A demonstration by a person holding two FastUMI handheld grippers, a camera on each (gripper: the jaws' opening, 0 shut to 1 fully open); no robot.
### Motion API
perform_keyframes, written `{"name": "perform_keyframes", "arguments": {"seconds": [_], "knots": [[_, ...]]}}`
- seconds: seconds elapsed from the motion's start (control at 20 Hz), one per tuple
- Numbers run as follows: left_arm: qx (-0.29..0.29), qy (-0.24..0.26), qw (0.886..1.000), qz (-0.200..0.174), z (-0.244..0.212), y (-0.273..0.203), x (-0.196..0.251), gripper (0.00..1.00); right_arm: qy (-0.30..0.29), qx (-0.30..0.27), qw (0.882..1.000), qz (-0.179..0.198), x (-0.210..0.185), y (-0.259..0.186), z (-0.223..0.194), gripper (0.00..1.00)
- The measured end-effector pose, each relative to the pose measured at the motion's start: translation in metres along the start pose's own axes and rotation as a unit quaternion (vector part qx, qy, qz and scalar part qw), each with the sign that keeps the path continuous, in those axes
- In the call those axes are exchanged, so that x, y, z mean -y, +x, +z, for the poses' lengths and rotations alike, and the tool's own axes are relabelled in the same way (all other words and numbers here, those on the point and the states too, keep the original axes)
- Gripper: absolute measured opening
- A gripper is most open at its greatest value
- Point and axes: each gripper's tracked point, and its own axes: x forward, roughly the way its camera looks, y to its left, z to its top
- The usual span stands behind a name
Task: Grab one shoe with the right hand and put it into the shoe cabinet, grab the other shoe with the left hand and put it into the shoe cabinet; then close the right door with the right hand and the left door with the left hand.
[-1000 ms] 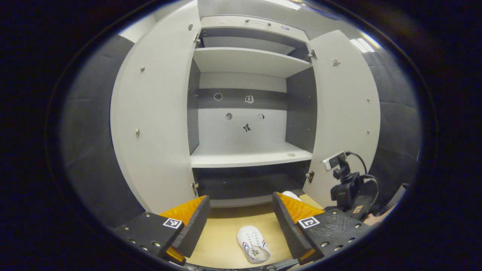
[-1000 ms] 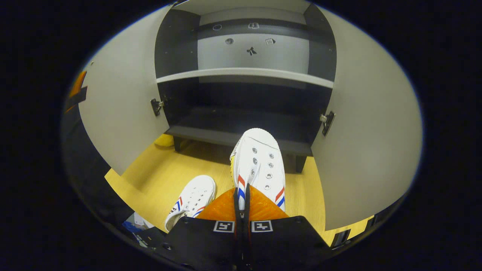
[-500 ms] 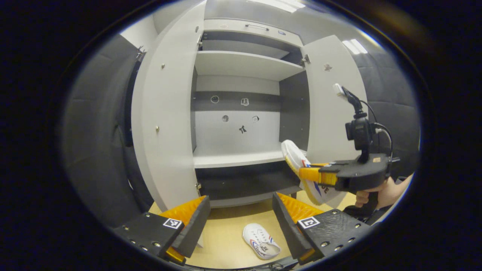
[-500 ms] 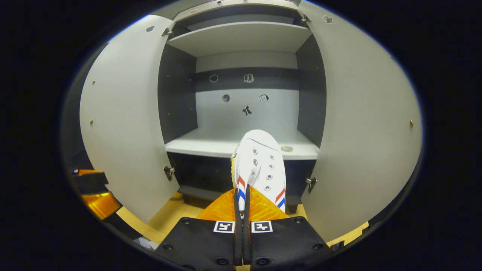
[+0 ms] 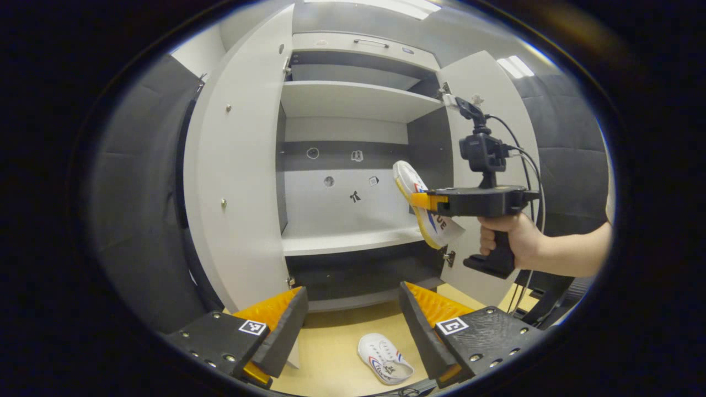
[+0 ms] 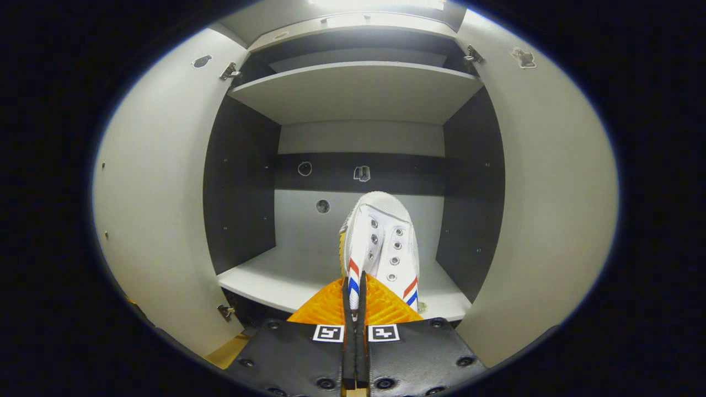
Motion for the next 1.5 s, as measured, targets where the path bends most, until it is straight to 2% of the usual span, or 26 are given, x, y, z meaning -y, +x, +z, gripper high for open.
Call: {"name": "perform_keyframes", "arguments": {"seconds": [0.35,0.7,1.05,1.2,1.25,1.3,1.35,1.45,1.5], "knots": [[-0.004,0.001,0.999,0.048,0.002,0.005,-0.011,0.94,-0.012,0.031,0.999,-0.016,0.021,0.072,0.024,0.02],[-0.017,0.001,0.995,0.095,-0.001,0.003,-0.016,0.94,0.000,0.011,0.999,-0.039,0.038,0.132,0.011,0.02],[-0.029,-0.013,0.989,0.145,-0.009,-0.006,-0.029,0.95,0.038,-0.029,0.998,-0.027,0.055,0.157,-0.012,0.02],[-0.034,-0.011,0.987,0.159,-0.009,-0.012,-0.031,0.95,0.047,-0.037,0.998,-0.037,0.058,0.163,-0.014,0.00],[-0.035,-0.013,0.986,0.164,-0.011,-0.014,-0.033,0.95,0.052,-0.041,0.997,-0.040,0.058,0.165,-0.016,0.06],[-0.037,-0.016,0.985,0.167,-0.012,-0.016,-0.034,0.95,0.058,-0.042,0.997,-0.042,0.059,0.168,-0.017,0.04],[-0.038,-0.019,0.985,0.169,-0.014,-0.018,-0.034,0.95,0.063,-0.044,0.996,-0.044,0.060,0.172,-0.020,0.07],[-0.042,-0.020,0.984,0.171,-0.017,-0.021,-0.035,0.95,0.064,-0.023,0.996,-0.052,0.065,0.175,-0.010,0.19],[-0.044,-0.015,0.985,0.169,-0.018,-0.023,-0.033,0.94,0.058,-0.018,0.997,-0.057,0.069,0.174,-0.007,0.28]]}}
